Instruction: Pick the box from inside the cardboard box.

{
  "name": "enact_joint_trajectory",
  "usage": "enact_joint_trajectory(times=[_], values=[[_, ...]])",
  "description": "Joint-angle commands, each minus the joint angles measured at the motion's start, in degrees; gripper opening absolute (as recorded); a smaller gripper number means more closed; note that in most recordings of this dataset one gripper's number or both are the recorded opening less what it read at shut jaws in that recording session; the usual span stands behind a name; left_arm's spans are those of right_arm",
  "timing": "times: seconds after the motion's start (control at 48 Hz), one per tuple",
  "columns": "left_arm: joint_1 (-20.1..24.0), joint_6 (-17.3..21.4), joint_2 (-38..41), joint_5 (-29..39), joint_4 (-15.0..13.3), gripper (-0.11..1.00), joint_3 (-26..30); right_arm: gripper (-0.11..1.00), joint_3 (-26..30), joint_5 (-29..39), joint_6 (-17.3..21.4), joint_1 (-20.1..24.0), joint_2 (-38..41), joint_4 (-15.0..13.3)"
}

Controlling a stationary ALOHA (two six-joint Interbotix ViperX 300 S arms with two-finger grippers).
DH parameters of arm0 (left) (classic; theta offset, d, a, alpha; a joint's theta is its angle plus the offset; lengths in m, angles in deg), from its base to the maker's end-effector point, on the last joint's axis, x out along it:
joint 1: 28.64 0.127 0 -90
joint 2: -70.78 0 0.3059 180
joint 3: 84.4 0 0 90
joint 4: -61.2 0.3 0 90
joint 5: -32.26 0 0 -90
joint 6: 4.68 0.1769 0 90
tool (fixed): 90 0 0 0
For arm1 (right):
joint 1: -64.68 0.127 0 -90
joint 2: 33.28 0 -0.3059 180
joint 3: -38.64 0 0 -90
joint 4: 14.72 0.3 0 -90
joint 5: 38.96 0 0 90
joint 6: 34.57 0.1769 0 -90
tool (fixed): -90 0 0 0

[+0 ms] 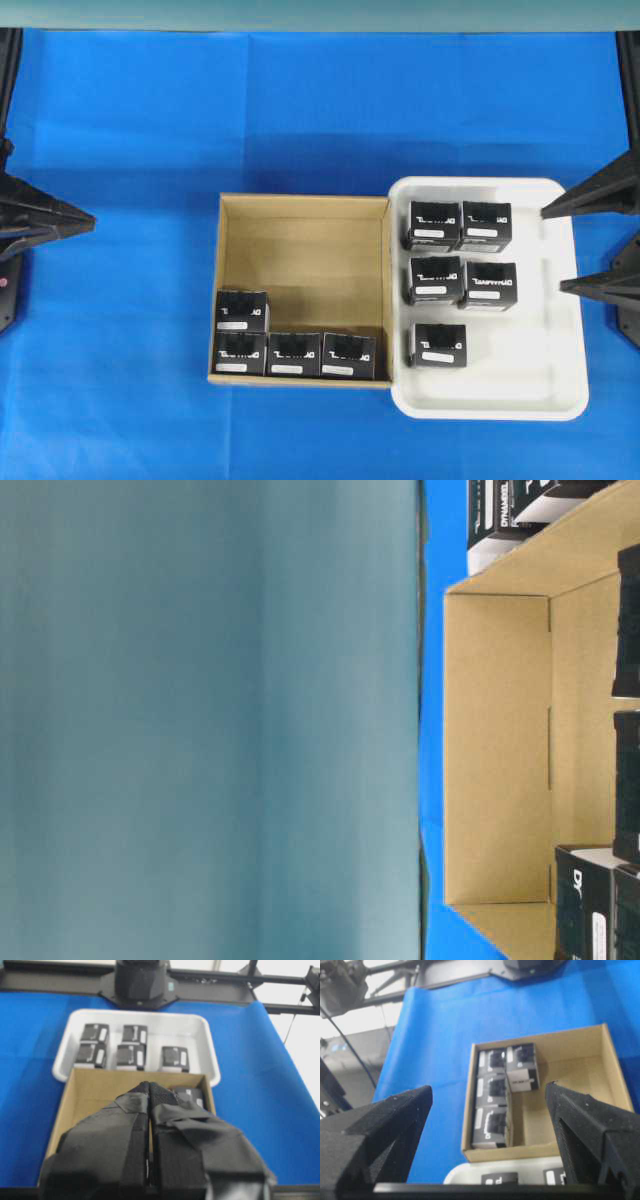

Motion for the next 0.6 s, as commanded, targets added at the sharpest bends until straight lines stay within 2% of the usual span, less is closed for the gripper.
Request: enact_joint_trajectory(times=[0.0,0.583], values=[[-0.3,0.0,0.7,-0.4,0.1,-0.02,1.3,0.95,0.3,-0.4,0.1,-0.4,-0.4,-0.6],[-0.4,-0.1,1.1,-0.5,0.1,-0.02,1.2,0.95,-0.7,-0.7,0.1,-1.3,-1.1,-0.9]])
